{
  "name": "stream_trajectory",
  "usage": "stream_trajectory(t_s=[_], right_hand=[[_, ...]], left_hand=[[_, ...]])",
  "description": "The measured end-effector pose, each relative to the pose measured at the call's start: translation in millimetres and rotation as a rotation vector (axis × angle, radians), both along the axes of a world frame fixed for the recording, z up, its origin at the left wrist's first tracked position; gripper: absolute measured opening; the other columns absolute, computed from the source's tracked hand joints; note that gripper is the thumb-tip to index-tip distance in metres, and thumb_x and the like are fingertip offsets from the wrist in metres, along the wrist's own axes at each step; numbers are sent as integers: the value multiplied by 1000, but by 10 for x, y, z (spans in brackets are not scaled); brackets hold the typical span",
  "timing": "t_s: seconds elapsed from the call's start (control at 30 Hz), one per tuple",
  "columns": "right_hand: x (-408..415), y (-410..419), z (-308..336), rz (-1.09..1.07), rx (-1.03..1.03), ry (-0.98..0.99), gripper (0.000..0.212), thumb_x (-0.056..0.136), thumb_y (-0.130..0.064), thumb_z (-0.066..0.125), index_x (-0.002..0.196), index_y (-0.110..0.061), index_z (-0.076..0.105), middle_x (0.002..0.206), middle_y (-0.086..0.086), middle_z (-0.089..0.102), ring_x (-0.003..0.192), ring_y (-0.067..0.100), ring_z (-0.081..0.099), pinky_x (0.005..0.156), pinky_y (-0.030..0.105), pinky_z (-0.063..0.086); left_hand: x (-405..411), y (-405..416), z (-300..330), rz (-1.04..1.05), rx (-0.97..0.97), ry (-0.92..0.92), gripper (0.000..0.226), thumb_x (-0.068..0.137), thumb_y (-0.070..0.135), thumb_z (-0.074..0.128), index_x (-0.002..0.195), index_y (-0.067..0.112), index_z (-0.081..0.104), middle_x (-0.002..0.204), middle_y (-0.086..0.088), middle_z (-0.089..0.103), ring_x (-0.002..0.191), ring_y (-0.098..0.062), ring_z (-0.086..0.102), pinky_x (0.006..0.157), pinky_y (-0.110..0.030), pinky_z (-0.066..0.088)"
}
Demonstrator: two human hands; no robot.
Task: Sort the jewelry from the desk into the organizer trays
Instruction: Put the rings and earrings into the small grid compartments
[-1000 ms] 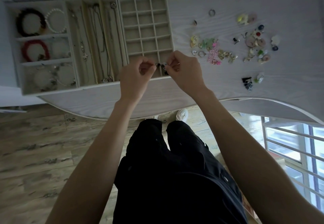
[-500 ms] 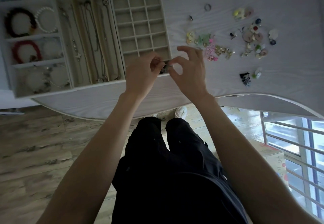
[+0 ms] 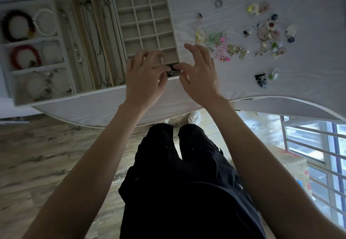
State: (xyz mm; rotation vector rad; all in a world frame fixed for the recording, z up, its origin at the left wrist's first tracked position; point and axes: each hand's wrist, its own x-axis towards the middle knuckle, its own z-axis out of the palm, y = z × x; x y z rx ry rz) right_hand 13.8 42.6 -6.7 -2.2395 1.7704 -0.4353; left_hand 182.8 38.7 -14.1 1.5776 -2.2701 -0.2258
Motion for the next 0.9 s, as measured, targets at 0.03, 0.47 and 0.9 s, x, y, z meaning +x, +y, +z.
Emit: stream_trajectory(t_s=[0.03, 0.47, 0.9], right_hand=[[-1, 6, -9, 14, 12, 22, 29, 84, -21, 44, 85, -17, 72, 131, 15, 52, 124, 37, 43, 91, 44, 42], [-10, 70, -67, 86, -37, 110, 25, 83, -16, 45, 89, -16, 70, 133, 14, 52, 126, 34, 43, 96, 40, 37], [37, 16, -58, -35, -22, 39, 21, 85, -16, 50, 80, -9, 69, 131, 16, 52, 126, 35, 43, 94, 43, 42]], left_hand=[[-25, 22, 4, -18, 2, -43, 21, 88, 27, 54, 90, 24, 75, 124, 3, 60, 113, -26, 45, 91, -39, 28], [-39, 80, 11, -6, 5, -199, 28, 92, 30, 47, 92, 24, 74, 138, 5, 51, 127, -24, 41, 104, -46, 18], [50, 46, -42, 19, 4, -65, 20, 89, 27, 53, 99, 21, 69, 131, 1, 57, 123, -26, 44, 106, -49, 22]])
